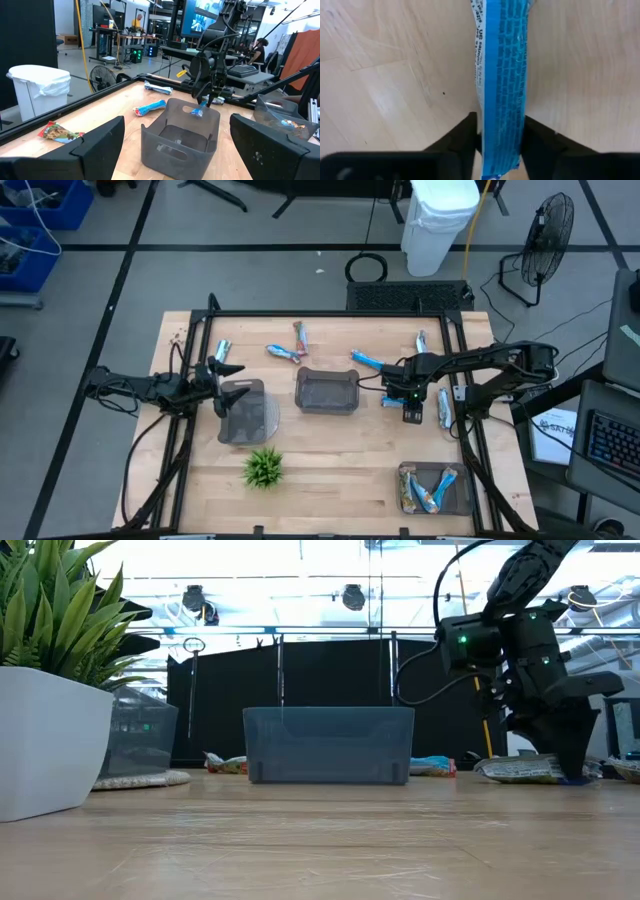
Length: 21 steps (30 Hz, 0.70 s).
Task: Pick and place Granola Bars by type
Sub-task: Put the blue granola bar into the top black bin
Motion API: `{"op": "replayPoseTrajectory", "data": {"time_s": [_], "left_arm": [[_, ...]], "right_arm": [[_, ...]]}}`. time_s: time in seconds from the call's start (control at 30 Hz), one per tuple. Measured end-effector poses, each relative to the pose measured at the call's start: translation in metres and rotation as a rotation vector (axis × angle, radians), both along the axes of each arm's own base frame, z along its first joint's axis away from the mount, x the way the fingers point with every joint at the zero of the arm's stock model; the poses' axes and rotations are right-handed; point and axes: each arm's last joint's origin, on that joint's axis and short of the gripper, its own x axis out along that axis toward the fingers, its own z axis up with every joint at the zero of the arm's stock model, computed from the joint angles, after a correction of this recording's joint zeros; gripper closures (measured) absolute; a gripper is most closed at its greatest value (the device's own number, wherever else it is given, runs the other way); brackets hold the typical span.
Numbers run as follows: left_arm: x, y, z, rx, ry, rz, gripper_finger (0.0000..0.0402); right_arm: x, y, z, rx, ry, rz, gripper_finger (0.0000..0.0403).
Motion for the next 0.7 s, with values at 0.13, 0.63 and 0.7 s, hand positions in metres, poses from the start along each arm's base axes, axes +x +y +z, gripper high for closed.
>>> {"op": "replayPoseTrajectory", "data": {"time_s": [0.13,0.63,0.7], "left_arm": [[0.0,0.0,0.0,0.0,0.0,0.0,0.0041],[0.0,0.0,0.0,0.0,0.0,0.0,0.0041],[0.0,0.0,0.0,0.0,0.0,0.0,0.0041]], "right_arm": [[0.0,0.0,0.0,0.003,0.001,0.0,0.0343],[0.007,-0.001,0.07,0.0,0.034,-0.104,0.0393],[0.009,-0.002,0.087,-0.006,0.041,-0.15,0.0394]]}}
